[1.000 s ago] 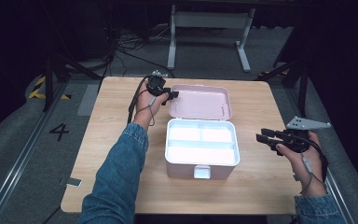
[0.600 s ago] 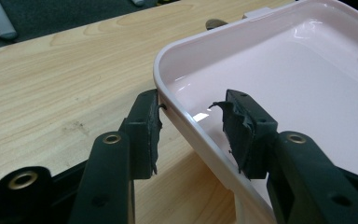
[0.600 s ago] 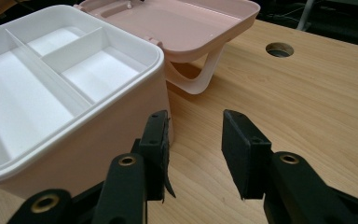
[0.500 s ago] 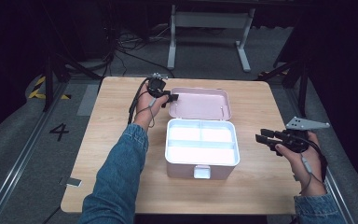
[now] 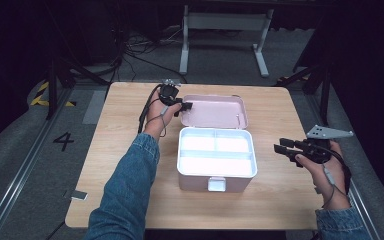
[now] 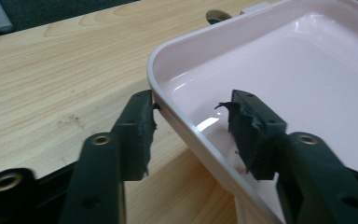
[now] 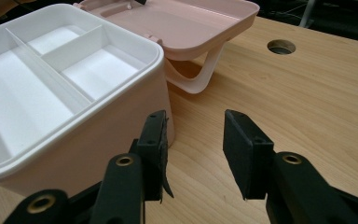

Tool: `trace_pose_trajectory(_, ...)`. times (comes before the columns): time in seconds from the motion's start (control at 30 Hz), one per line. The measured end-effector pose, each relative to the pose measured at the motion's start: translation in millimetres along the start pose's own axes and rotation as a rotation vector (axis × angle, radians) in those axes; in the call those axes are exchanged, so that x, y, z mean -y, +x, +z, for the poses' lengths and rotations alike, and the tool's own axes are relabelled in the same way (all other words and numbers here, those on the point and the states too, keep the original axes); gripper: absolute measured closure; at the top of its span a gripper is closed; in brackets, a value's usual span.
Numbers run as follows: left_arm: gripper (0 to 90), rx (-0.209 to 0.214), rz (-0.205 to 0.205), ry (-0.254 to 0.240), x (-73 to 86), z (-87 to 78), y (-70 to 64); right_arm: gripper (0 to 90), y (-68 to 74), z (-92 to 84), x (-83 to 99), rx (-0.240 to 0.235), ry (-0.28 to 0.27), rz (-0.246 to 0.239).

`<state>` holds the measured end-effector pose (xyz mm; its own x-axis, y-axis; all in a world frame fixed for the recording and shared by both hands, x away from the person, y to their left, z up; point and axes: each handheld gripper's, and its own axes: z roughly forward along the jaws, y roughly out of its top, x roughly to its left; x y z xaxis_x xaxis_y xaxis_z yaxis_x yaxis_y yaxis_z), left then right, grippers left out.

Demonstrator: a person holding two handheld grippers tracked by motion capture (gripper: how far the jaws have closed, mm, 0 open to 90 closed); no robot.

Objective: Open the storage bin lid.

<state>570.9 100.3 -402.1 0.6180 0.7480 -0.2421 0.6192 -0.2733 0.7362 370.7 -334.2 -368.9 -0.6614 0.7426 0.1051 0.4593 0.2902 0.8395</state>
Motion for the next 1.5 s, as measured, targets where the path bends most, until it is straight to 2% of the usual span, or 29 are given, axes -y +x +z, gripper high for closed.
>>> trace_pose_trajectory(0.1, 42.0, -0.013, 0.003, -0.011, 0.0, -3.4, 0.5, 58.6, -0.6, 0.5, -0.2, -0.001, 0.0, 0.001)
trace_pose_trajectory(0.17, 39.8, -0.039, 0.009, -0.035, -0.8, -11.8, 2.6, 56.1, -1.9, 2.6, -1.3, 0.004, -0.002, -0.004)
trace_pose_trajectory(0.27, 39.8, -0.037, 0.014, -0.059, -1.6, -20.7, 2.5, 55.0, -2.8, 5.3, -3.4, 0.003, -0.007, -0.008)
trace_pose_trajectory(0.33, 39.2, -0.041, 0.033, -0.081, -2.9, -36.0, -3.7, 54.1, -3.6, 9.4, -7.7, -0.006, -0.01, -0.01)
trace_pose_trajectory(0.4, 38.9, -0.028, 0.05, -0.112, -4.6, -48.8, -10.8, 53.8, -3.7, 13.2, -11.6, -0.01, -0.01, -0.014)
trace_pose_trajectory(0.47, 38.7, -0.028, 0.06, -0.115, -5.7, -54.2, -13.0, 53.5, -3.7, 15.7, -14.4, -0.016, -0.009, -0.018)
trace_pose_trajectory(0.5, 38.5, -0.026, 0.077, -0.143, -8.8, -67.4, -20.4, 53.1, -3.6, 20.3, -19.3, -0.025, -0.011, -0.023)
trace_pose_trajectory(0.53, 38.2, -0.026, 0.077, -0.143, -8.8, -67.4, -20.4, 53.1, -3.6, 20.3, -19.3, -0.025, -0.011, -0.023)
trace_pose_trajectory(0.57, 37.9, -0.023, 0.098, -0.157, -11.0, -80.7, -27.8, 52.6, -3.6, 25.1, -24.5, -0.035, -0.012, -0.027)
trace_pose_trajectory(0.6, 37.7, -0.023, 0.098, -0.157, -11.0, -80.7, -27.8, 52.6, -3.6, 25.1, -24.5, -0.035, -0.012, -0.027)
trace_pose_trajectory(0.73, 37.1, -0.013, 0.142, -0.166, -8.7, -105.8, -43.1, 51.7, -4.1, 33.2, -33.8, -0.049, -0.012, -0.039)
trace_pose_trajectory(0.8, 36.7, -0.014, 0.157, -0.172, -4.7, -117.4, -48.9, 51.2, -5.2, 35.6, -38.0, -0.047, -0.011, -0.043)
trace_pose_trajectory(0.9, 36.3, -0.025, 0.176, -0.203, 5.0, -144.2, -56.6, 50.7, -8.2, 37.3, -41.5, -0.05, -0.012, -0.037)
trace_pose_trajectory(1.0, 35.9, -0.039, 0.193, -0.198, 15.6, -164.7, -59.7, 50.3, -11.2, 38.2, -42.2, -0.052, -0.004, -0.029)
trace_pose_trajectory(1.13, 35.5, -0.064, 0.212, -0.172, 31.4, -182.9, -59.3, 48.6, -15.6, 35.0, -40.6, -0.043, 0.013, -0.017)
trace_pose_trajectory(1.23, 35.4, -0.076, 0.214, -0.158, 44.4, -191.1, -58.6, 48.0, -19.7, 29.8, -38.2, -0.032, 0.023, -0.007)
trace_pose_trajectory(1.27, 35.4, -0.076, 0.214, -0.158, 44.4, -191.1, -58.6, 47.9, -20.9, 28.1, -37.3, -0.027, 0.024, -0.003)
trace_pose_trajectory(1.33, 35.4, -0.085, 0.217, -0.144, 57.2, -194.0, -57.5, 47.8, -23.0, 25.3, -35.5, -0.022, 0.029, 0.003)
trace_pose_trajectory(1.5, 35.3, -0.094, 0.215, -0.121, 72.9, -197.0, -56.7, 47.8, -26.7, 20.8, -31.5, -0.012, 0.039, 0.016)
